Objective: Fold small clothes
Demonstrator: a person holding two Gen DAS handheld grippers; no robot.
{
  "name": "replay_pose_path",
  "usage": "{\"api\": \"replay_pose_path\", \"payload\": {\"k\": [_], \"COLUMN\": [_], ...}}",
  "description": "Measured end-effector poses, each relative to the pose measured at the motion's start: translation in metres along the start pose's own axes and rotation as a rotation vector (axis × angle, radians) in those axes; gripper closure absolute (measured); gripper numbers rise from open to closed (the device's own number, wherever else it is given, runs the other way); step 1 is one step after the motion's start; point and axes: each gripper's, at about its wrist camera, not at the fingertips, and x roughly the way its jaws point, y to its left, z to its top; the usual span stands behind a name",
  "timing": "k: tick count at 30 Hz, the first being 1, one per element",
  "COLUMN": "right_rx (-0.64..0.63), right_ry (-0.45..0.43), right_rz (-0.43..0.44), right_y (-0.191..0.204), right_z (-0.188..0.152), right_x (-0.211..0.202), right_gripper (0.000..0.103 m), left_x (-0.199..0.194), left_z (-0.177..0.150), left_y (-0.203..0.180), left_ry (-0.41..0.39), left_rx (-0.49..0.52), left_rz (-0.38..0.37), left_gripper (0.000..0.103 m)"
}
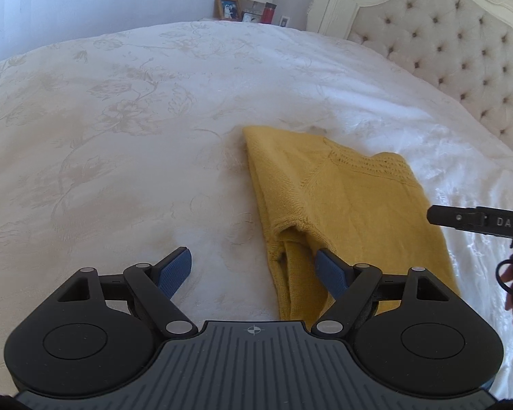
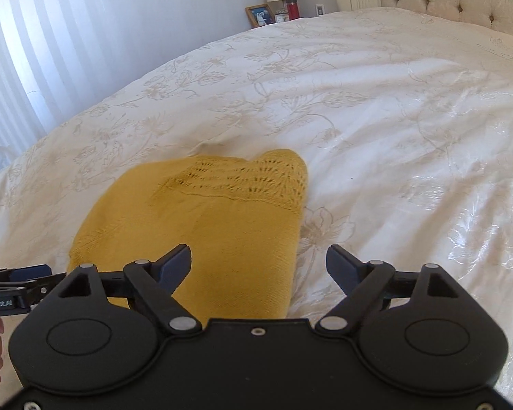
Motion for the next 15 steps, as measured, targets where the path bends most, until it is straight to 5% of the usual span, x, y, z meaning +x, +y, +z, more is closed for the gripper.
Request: {"api": "replay_pose_path", "payload": {"k": [9,15], "right_rx": [0.179,0.191], "right_ry": [0.062,0.062], "right_rz": [0.144,0.19], "right_y": [-0.041,-0.047], "right_z": [0.0,-0.005], "right_x": [0.032,0.045], "right_gripper": [0.011,0.008], "left_x": [0.008,-0.018], "left_z": [-0.009,-0.003], "left_y": [-0.012,-0.012], "left_ry": [0.068,-0.056], "left_rx": [0.028,0.054], "left_rz": [-0.116,-0.112], "left_gripper": [0.024,0.024]}}
